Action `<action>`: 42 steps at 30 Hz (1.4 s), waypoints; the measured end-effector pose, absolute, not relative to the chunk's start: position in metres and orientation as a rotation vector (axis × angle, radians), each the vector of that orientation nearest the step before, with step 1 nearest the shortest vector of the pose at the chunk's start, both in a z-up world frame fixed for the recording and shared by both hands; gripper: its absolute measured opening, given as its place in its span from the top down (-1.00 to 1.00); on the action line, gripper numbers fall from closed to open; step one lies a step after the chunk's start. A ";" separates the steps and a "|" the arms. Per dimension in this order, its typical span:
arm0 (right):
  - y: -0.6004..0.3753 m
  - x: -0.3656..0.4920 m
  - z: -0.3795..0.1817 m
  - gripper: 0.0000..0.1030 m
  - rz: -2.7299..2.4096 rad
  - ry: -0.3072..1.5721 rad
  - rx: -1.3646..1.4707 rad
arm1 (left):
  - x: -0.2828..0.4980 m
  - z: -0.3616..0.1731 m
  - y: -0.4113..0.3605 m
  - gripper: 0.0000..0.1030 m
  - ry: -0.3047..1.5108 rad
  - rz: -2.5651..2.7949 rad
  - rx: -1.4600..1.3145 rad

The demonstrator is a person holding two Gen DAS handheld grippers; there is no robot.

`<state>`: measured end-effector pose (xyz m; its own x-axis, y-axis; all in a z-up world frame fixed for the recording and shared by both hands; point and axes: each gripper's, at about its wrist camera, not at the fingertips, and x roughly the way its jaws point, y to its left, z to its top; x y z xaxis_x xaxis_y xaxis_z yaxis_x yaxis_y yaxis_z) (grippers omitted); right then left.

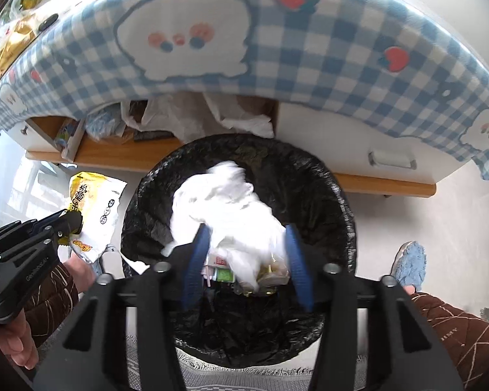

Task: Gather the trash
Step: 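Open the right tool to drop the white tissue into the bin, then lower the yellow snack bag into the bin and open the left tool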

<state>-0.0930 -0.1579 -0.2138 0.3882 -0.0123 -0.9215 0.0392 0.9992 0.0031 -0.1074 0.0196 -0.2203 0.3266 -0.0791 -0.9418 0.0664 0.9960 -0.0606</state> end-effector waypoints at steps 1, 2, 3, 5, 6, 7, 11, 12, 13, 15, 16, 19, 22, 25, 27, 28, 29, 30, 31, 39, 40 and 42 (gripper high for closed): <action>-0.163 -0.093 -0.211 -0.20 -0.038 1.167 0.030 | -0.107 -0.217 0.016 0.76 1.226 -0.101 -0.014; -0.168 -0.092 -0.208 -0.31 -0.048 1.163 0.032 | -0.106 -0.214 0.012 0.76 1.218 -0.105 -0.009; -0.174 -0.092 -0.205 -0.45 -0.062 1.158 0.036 | -0.105 -0.209 0.006 0.76 1.208 -0.114 -0.006; -0.188 -0.091 -0.198 -0.61 -0.084 1.145 0.056 | -0.104 -0.201 -0.005 0.76 1.197 -0.131 -0.001; -0.195 -0.091 -0.195 -0.69 -0.095 1.138 0.064 | -0.104 -0.197 -0.012 0.76 1.192 -0.141 0.006; -0.202 -0.092 -0.192 -0.73 -0.100 1.131 0.068 | -0.103 -0.195 -0.018 0.76 1.188 -0.152 0.008; -0.229 -0.096 -0.184 -0.84 -0.115 1.110 0.069 | -0.101 -0.190 -0.044 0.76 1.177 -0.187 0.031; -0.236 -0.096 -0.184 -0.85 -0.120 1.113 0.068 | -0.101 -0.190 -0.049 0.76 1.178 -0.194 0.035; -0.243 -0.097 -0.183 -0.85 -0.121 1.116 0.073 | -0.101 -0.191 -0.055 0.76 1.181 -0.203 0.037; -0.259 -0.099 -0.184 -0.85 -0.137 1.121 0.084 | -0.100 -0.194 -0.065 0.76 1.188 -0.215 0.042; -0.267 -0.100 -0.185 -0.85 -0.140 1.123 0.102 | -0.100 -0.196 -0.070 0.76 1.193 -0.220 0.046; -0.285 -0.104 -0.193 -0.85 -0.161 1.135 0.126 | -0.100 -0.204 -0.083 0.75 1.208 -0.229 0.057; -0.295 -0.108 -0.205 -0.85 -0.173 1.158 0.124 | -0.101 -0.209 -0.096 0.75 1.220 -0.235 0.064; -0.303 -0.112 -0.212 -0.85 -0.191 1.163 0.112 | -0.100 -0.217 -0.105 0.76 1.238 -0.241 0.065; -0.309 -0.114 -0.216 -0.85 -0.197 1.168 0.119 | -0.100 -0.224 -0.111 0.75 1.246 -0.243 0.081; -0.311 -0.115 -0.218 -0.85 -0.204 1.170 0.120 | -0.100 -0.226 -0.114 0.75 1.249 -0.247 0.085; -0.314 -0.116 -0.220 -0.85 -0.214 1.171 0.121 | -0.100 -0.228 -0.117 0.75 1.252 -0.247 0.089; -0.316 -0.117 -0.222 -0.85 -0.221 1.175 0.123 | -0.101 -0.231 -0.120 0.75 1.256 -0.250 0.092; -0.318 -0.118 -0.224 -0.85 -0.228 1.180 0.126 | -0.101 -0.233 -0.122 0.75 1.259 -0.253 0.094; -0.330 -0.125 -0.227 -0.85 -0.290 1.166 0.102 | -0.103 -0.246 -0.137 0.69 1.272 -0.275 0.123; -0.332 -0.125 -0.227 -0.85 -0.293 1.166 0.105 | -0.102 -0.248 -0.138 0.62 1.277 -0.273 0.125; -0.333 -0.125 -0.226 -0.85 -0.296 1.164 0.102 | -0.102 -0.251 -0.139 0.59 1.283 -0.262 0.137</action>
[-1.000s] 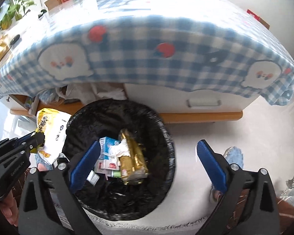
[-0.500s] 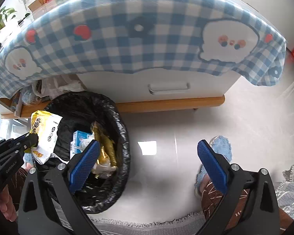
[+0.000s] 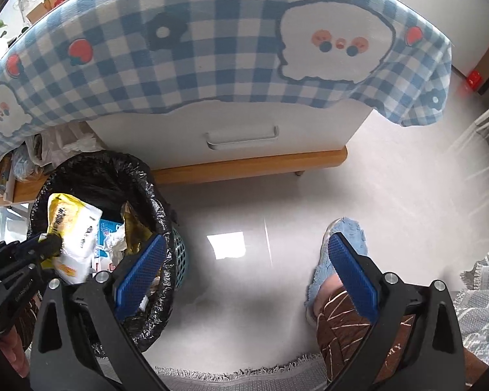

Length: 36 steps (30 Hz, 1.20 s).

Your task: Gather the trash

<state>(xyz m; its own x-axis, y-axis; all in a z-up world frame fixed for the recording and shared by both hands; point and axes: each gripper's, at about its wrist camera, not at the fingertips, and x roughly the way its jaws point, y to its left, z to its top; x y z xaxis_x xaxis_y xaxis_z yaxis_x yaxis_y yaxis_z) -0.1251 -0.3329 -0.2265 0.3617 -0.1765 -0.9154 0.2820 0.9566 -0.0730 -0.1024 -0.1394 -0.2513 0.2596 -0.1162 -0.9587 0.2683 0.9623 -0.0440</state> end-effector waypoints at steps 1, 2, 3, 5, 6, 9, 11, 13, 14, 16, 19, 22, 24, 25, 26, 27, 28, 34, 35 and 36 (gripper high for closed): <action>-0.332 -0.125 -0.227 -0.85 -0.295 1.164 0.098 | -0.102 -0.252 -0.140 0.58 1.285 -0.258 0.138; -0.331 -0.124 -0.227 -0.85 -0.291 1.165 0.097 | -0.102 -0.252 -0.139 0.52 1.287 -0.257 0.138; -0.331 -0.124 -0.227 -0.85 -0.287 1.167 0.094 | -0.102 -0.252 -0.139 0.42 1.285 -0.254 0.139; -0.327 -0.123 -0.226 -0.85 -0.279 1.165 0.089 | -0.102 -0.251 -0.136 0.21 1.276 -0.240 0.143; -0.326 -0.122 -0.225 -0.85 -0.273 1.161 0.089 | -0.102 -0.249 -0.134 0.10 1.271 -0.231 0.139; -0.320 -0.119 -0.218 -0.85 -0.256 1.144 0.100 | -0.100 -0.242 -0.125 -0.21 1.253 -0.205 0.129; -0.314 -0.117 -0.210 -0.85 -0.239 1.125 0.102 | -0.098 -0.233 -0.117 -0.33 1.232 -0.191 0.114; -0.307 -0.115 -0.201 -0.85 -0.228 1.108 0.098 | -0.097 -0.219 -0.108 -0.55 1.202 -0.174 0.090; -0.303 -0.114 -0.195 -0.85 -0.219 1.098 0.096 | -0.097 -0.210 -0.104 -0.67 1.185 -0.166 0.076; -0.292 -0.112 -0.185 -0.85 -0.207 1.086 0.079 | -0.097 -0.194 -0.094 -0.77 1.152 -0.146 0.060; -0.281 -0.114 -0.165 -0.85 -0.194 1.051 0.063 | -0.099 -0.165 -0.083 -0.87 1.098 -0.131 0.066; -0.276 -0.117 -0.142 -0.85 -0.174 1.012 0.090 | -0.103 -0.132 -0.074 -0.89 1.047 -0.132 0.063; -0.273 -0.120 -0.126 -0.85 -0.180 0.985 0.087 | -0.109 -0.110 -0.069 -0.89 1.013 -0.136 0.071; -0.271 -0.122 -0.116 -0.85 -0.170 0.969 0.094 | -0.112 -0.100 -0.067 -0.89 0.999 -0.132 0.076; -0.268 -0.125 -0.107 -0.85 -0.168 0.959 0.092 | -0.115 -0.092 -0.065 -0.89 0.991 -0.127 0.083; -0.265 -0.128 -0.099 -0.85 -0.170 0.948 0.086 | -0.117 -0.085 -0.064 -0.89 0.985 -0.134 0.077; -0.262 -0.131 -0.091 -0.85 -0.170 0.934 0.083 | -0.121 -0.078 -0.062 -0.89 0.983 -0.140 0.074; -0.244 -0.150 -0.053 -0.85 -0.149 0.896 0.084 | -0.134 -0.054 -0.048 -0.89 0.986 -0.138 0.045; -0.240 -0.154 -0.050 -0.85 -0.140 0.893 0.084 | -0.138 -0.050 -0.047 -0.89 0.977 -0.137 0.046; -0.237 -0.158 -0.046 -0.85 -0.135 0.891 0.087 | -0.141 -0.045 -0.046 -0.89 0.964 -0.143 0.046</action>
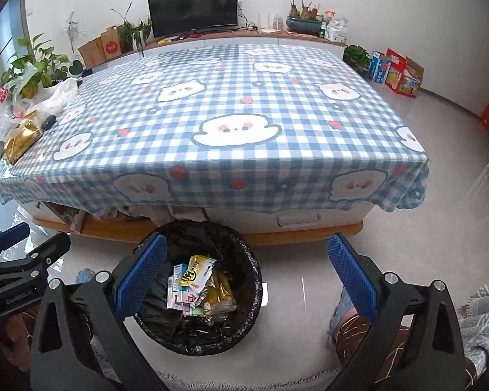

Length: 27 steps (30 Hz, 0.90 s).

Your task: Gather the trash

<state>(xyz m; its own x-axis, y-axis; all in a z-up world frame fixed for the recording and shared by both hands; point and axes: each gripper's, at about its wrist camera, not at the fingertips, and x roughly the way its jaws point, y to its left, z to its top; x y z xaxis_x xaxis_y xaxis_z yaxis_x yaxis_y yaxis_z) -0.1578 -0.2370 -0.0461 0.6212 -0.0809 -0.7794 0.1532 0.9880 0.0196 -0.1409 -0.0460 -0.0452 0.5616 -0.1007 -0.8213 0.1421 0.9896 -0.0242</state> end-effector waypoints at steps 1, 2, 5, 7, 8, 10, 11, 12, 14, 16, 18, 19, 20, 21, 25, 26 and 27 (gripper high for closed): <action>-0.235 -0.162 -0.043 -0.85 -0.131 0.887 0.087 | -0.144 -0.043 -0.046 -0.89 0.959 -0.152 0.043; -0.232 -0.165 -0.041 -0.85 -0.130 0.880 0.080 | -0.146 -0.041 -0.046 -0.89 0.960 -0.159 0.036; -0.228 -0.171 -0.036 -0.85 -0.121 0.874 0.086 | -0.153 -0.037 -0.042 -0.89 0.959 -0.172 0.018; -0.225 -0.171 -0.036 -0.85 -0.119 0.872 0.082 | -0.155 -0.035 -0.042 -0.89 0.954 -0.174 0.019; -0.224 -0.171 -0.036 -0.85 -0.114 0.872 0.083 | -0.156 -0.034 -0.042 -0.89 0.951 -0.176 0.017; -0.223 -0.170 -0.036 -0.85 -0.116 0.871 0.085 | -0.156 -0.034 -0.042 -0.89 0.947 -0.177 0.020; -0.223 -0.169 -0.037 -0.85 -0.118 0.872 0.087 | -0.156 -0.034 -0.042 -0.89 0.945 -0.176 0.023; -0.222 -0.168 -0.037 -0.85 -0.118 0.874 0.084 | -0.156 -0.035 -0.042 -0.89 0.944 -0.176 0.025; -0.221 -0.166 -0.038 -0.85 -0.122 0.874 0.075 | -0.155 -0.037 -0.041 -0.89 0.948 -0.174 0.022; -0.221 -0.164 -0.040 -0.85 -0.116 0.879 0.077 | -0.153 -0.040 -0.040 -0.89 0.959 -0.177 0.016; -0.219 -0.162 -0.040 -0.85 -0.116 0.876 0.070 | -0.152 -0.042 -0.040 -0.89 0.958 -0.170 0.024; -0.218 -0.160 -0.041 -0.85 -0.116 0.875 0.064 | -0.151 -0.043 -0.040 -0.89 0.959 -0.171 0.024; -0.217 -0.159 -0.042 -0.85 -0.116 0.876 0.058 | -0.150 -0.044 -0.040 -0.89 0.961 -0.172 0.023; -0.216 -0.158 -0.043 -0.85 -0.113 0.878 0.060 | -0.149 -0.045 -0.039 -0.89 0.962 -0.170 0.023; -0.211 -0.154 -0.046 -0.85 -0.101 0.885 0.056 | -0.146 -0.047 -0.038 -0.89 0.964 -0.161 0.023; -0.210 -0.153 -0.046 -0.85 -0.097 0.887 0.055 | -0.145 -0.047 -0.037 -0.89 0.964 -0.157 0.022; -0.210 -0.152 -0.047 -0.85 -0.095 0.888 0.054 | -0.145 -0.047 -0.036 -0.89 0.963 -0.156 0.021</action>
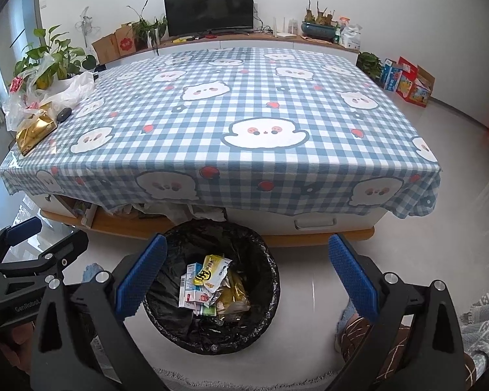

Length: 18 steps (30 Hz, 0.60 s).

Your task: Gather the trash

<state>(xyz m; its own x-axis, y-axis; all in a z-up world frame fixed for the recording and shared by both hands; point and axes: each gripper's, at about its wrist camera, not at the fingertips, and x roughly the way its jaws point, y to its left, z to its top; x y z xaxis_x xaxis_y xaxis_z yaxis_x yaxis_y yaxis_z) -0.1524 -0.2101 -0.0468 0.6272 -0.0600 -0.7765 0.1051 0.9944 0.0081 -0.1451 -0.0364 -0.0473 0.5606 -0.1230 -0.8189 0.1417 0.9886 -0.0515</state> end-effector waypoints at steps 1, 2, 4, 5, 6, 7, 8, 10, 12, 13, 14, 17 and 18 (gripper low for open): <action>-0.210 -0.152 -0.047 -0.85 -0.093 0.889 0.055 | -0.145 -0.047 -0.036 -0.89 0.963 -0.154 0.020; -0.209 -0.152 -0.048 -0.85 -0.092 0.892 0.053 | -0.144 -0.047 -0.035 -0.89 0.962 -0.151 0.019; -0.209 -0.151 -0.050 -0.85 -0.091 0.897 0.052 | -0.143 -0.047 -0.034 -0.89 0.963 -0.148 0.018; -0.210 -0.151 -0.050 -0.85 -0.092 0.898 0.053 | -0.143 -0.047 -0.033 -0.89 0.965 -0.147 0.018; -0.209 -0.150 -0.051 -0.85 -0.093 0.900 0.052 | -0.142 -0.047 -0.033 -0.89 0.965 -0.146 0.017; -0.209 -0.149 -0.051 -0.85 -0.093 0.902 0.051 | -0.142 -0.047 -0.033 -0.89 0.965 -0.145 0.018; -0.209 -0.149 -0.052 -0.85 -0.094 0.904 0.050 | -0.142 -0.047 -0.033 -0.89 0.963 -0.144 0.020; -0.210 -0.149 -0.053 -0.85 -0.096 0.908 0.051 | -0.142 -0.046 -0.033 -0.89 0.961 -0.141 0.026; -0.211 -0.149 -0.054 -0.85 -0.095 0.910 0.054 | -0.143 -0.047 -0.034 -0.89 0.961 -0.142 0.031; -0.211 -0.149 -0.054 -0.85 -0.095 0.910 0.053 | -0.143 -0.047 -0.034 -0.89 0.962 -0.143 0.030; -0.211 -0.149 -0.054 -0.85 -0.095 0.910 0.052 | -0.143 -0.047 -0.034 -0.89 0.963 -0.145 0.030; -0.211 -0.148 -0.054 -0.85 -0.094 0.911 0.050 | -0.142 -0.047 -0.035 -0.89 0.961 -0.143 0.035; -0.212 -0.148 -0.055 -0.85 -0.092 0.912 0.051 | -0.142 -0.046 -0.034 -0.89 0.961 -0.142 0.034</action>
<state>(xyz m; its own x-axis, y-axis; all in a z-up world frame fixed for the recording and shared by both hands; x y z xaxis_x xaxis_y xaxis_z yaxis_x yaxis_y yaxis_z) -0.1479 -0.2117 -0.0547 0.6085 -0.0579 -0.7915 0.1014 0.9948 0.0052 -0.1419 -0.0344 -0.0464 0.5644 -0.1055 -0.8188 0.1357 0.9902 -0.0340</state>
